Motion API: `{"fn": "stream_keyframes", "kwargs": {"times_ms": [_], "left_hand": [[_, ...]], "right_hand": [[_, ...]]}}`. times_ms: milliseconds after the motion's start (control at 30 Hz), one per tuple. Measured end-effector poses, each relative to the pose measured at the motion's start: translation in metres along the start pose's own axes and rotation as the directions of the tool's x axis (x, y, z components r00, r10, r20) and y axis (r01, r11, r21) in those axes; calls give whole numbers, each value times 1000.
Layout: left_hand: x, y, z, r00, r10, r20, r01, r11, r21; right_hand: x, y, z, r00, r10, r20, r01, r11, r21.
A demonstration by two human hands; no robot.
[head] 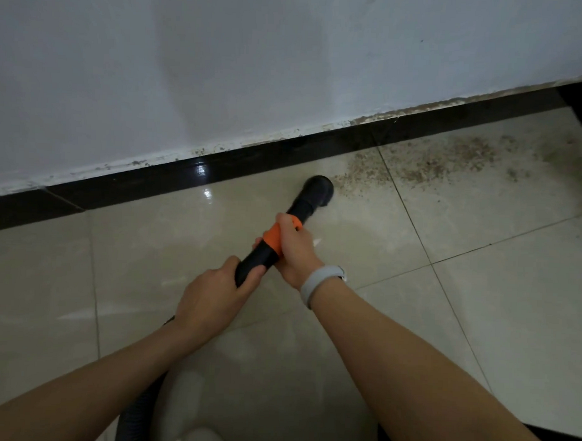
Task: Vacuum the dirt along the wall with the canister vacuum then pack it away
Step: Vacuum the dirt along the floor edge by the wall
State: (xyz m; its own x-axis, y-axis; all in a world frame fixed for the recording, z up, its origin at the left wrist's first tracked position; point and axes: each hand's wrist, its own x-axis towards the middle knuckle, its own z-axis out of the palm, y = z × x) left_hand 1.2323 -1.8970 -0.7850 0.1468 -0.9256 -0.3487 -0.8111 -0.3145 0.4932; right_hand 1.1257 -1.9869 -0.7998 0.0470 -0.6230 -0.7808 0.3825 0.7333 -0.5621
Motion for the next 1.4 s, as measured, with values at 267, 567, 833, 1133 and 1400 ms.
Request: {"fn": "stream_keyframes", "kwargs": {"times_ms": [267,567,833,1133,1400], "left_hand": [[14,2,-3,996,-56,62,67,979,-191],[13,31,21,972,123,200,-122,992,-18],[36,26,7,1000,-14,6,14,1000,-26],[29,34,20,997,74,24,-76,996,51],[42,43,25,994,110,-20,-103,971,215]], "right_hand": [[9,-10,12,1000,-2,-24,0,996,-94],[-6,-11,-51,972,-90,-218,102,994,46],[20,-35,-3,996,-66,-67,63,997,-45],[22,-33,-25,994,0,-109,1,1000,11],[41,-43,-29,996,62,61,-69,991,119]]}}
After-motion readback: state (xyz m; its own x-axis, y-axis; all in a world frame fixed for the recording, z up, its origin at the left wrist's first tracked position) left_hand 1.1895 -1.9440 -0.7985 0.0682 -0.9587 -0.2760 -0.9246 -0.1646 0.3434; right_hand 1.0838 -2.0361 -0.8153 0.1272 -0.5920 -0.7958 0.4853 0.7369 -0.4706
